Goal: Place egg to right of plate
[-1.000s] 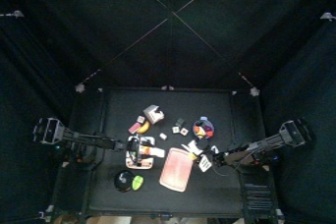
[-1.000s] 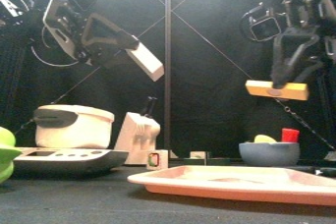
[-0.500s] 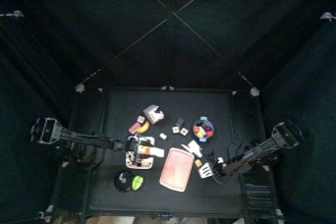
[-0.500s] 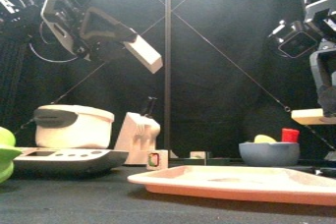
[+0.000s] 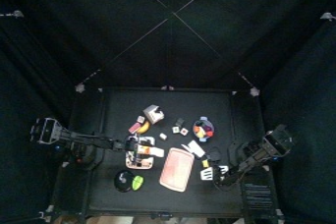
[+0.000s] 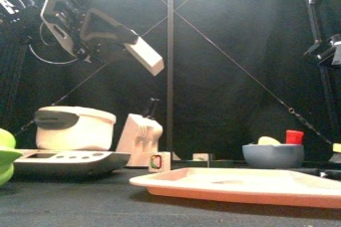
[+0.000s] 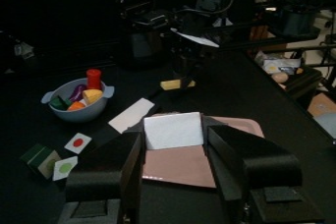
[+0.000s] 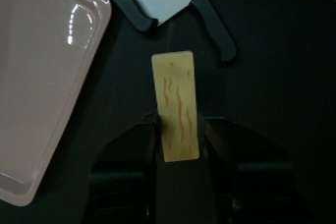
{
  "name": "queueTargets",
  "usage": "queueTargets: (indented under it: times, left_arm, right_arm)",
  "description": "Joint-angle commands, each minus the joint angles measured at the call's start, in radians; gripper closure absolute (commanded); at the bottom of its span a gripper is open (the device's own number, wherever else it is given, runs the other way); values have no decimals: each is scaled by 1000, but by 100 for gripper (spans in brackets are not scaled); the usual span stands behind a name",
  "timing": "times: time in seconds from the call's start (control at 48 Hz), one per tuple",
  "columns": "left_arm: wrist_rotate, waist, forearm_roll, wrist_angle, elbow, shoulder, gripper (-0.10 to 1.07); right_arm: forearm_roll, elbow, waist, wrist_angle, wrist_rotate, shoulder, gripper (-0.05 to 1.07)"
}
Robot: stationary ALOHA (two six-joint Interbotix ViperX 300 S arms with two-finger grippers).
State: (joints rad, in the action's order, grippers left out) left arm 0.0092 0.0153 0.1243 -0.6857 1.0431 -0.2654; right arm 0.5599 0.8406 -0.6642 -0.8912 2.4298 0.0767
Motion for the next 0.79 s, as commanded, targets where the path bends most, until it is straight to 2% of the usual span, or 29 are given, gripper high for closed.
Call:
queueTargets:
  times: [0.0, 0.125, 0.25, 0.771]
  left_arm:
    - [0, 3, -2, -6, -9, -12, 47]
    - [0, 3, -2, -5, -9, -12, 47]
    - [0, 3, -2, -6, -9, -12, 47]
    - [0, 3, -2, -6, -9, -12, 47]
  right_arm:
    - [5, -11, 9, -3, 3, 11, 47]
    - [6, -8, 17, -3, -2, 11, 35]
    - [11, -9, 15, -3, -9, 11, 29]
    - [29, -15, 20, 0, -40, 17, 29]
